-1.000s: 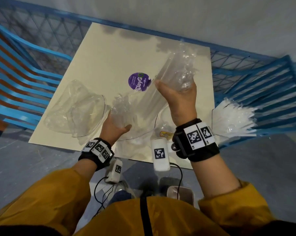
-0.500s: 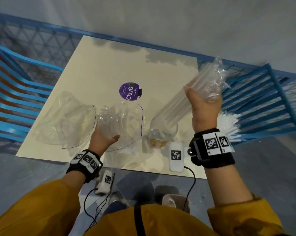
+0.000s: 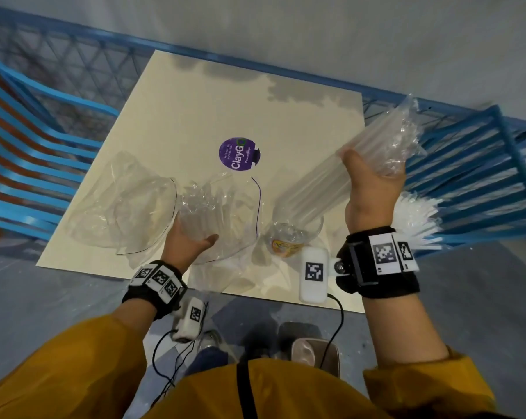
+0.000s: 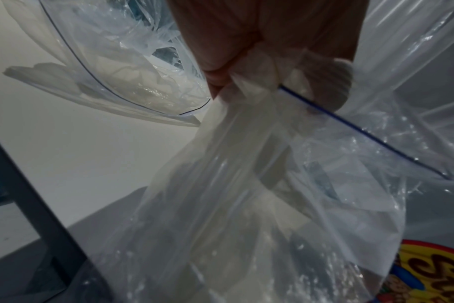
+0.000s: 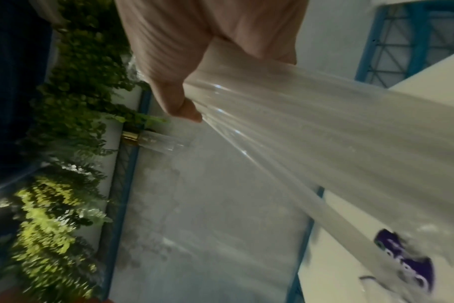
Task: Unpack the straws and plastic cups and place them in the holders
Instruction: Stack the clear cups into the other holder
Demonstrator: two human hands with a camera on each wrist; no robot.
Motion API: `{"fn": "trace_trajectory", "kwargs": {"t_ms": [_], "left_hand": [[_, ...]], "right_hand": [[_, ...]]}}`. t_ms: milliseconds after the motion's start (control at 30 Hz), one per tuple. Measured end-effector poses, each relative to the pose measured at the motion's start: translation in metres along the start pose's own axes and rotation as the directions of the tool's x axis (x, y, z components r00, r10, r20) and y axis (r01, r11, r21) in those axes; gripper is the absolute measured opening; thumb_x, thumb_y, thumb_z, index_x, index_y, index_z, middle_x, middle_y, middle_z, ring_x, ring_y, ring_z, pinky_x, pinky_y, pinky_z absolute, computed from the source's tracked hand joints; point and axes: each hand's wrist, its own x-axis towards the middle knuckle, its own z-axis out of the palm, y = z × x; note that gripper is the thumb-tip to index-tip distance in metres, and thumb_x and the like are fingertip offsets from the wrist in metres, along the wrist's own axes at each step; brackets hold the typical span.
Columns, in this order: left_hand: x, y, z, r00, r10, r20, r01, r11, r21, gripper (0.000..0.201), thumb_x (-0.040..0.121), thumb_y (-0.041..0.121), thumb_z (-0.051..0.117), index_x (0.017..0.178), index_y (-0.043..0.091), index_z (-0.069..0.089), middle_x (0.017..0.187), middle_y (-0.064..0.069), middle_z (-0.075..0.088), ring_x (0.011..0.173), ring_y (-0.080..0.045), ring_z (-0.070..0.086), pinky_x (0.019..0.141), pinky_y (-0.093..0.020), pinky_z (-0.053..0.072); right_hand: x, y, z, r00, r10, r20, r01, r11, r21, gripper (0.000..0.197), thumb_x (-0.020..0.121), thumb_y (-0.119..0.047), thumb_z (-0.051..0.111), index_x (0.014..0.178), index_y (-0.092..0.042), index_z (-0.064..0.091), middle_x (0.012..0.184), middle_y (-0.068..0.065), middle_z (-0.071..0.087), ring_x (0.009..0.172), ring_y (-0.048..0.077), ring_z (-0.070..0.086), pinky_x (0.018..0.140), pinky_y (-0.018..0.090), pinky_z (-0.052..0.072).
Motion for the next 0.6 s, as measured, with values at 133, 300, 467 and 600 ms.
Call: {"fn": "trace_trajectory", "kwargs": {"t_ms": [133,300,467,600], "left_hand": [[0.002,-0.003,0.001,1.0,0.0,0.007,0.0,1.0,0.01,0.084,0.065,0.014,0.085,0.136,0.01,0.04,0.13,-0.01,0.056,0.121,-0.025,0.053,0.106,-0.035,0.04],[0.005,-0.006,0.002,1.0,0.004,0.012,-0.004,1.0,0.028,0.085,0.063,0.018,0.086,0.135,0.011,0.041,0.129,-0.009,0.057,0.12,-0.025,0.054,0.107,-0.04,0.042],[0.005,-0.007,0.003,1.0,0.004,0.022,-0.004,0.999,0.038,0.087,0.064,0.019,0.086,0.137,0.012,0.039,0.13,-0.007,0.056,0.121,-0.024,0.053,0.107,-0.04,0.042],[0.006,-0.01,0.002,1.0,-0.01,0.023,0.009,0.999,0.048,0.094,0.063,0.023,0.087,0.14,0.011,0.036,0.131,-0.007,0.056,0.122,-0.024,0.052,0.107,-0.04,0.042]], "right_hand": [[0.004,0.014,-0.002,0.997,0.049,-0.066,-0.051,0.998,-0.031,0.051,0.073,0.007,0.068,0.121,-0.003,0.054,0.093,0.003,0.066,0.087,0.018,0.065,0.093,0.042,0.053],[0.012,0.024,-0.005,0.996,0.026,-0.089,-0.031,0.998,-0.056,0.043,0.073,0.006,0.068,0.109,-0.016,0.056,0.094,0.001,0.065,0.08,0.01,0.065,0.081,0.028,0.057],[0.011,0.036,0.001,0.998,0.004,-0.06,-0.01,0.994,-0.108,0.043,0.072,0.009,0.066,0.083,-0.031,0.053,0.081,-0.007,0.062,0.061,-0.005,0.061,0.061,0.012,0.05],[0.015,0.039,0.0,0.995,-0.034,-0.091,0.024,0.994,-0.111,0.047,0.071,0.008,0.068,0.087,-0.033,0.052,0.088,-0.003,0.062,0.076,0.009,0.062,0.067,0.015,0.052]]}}
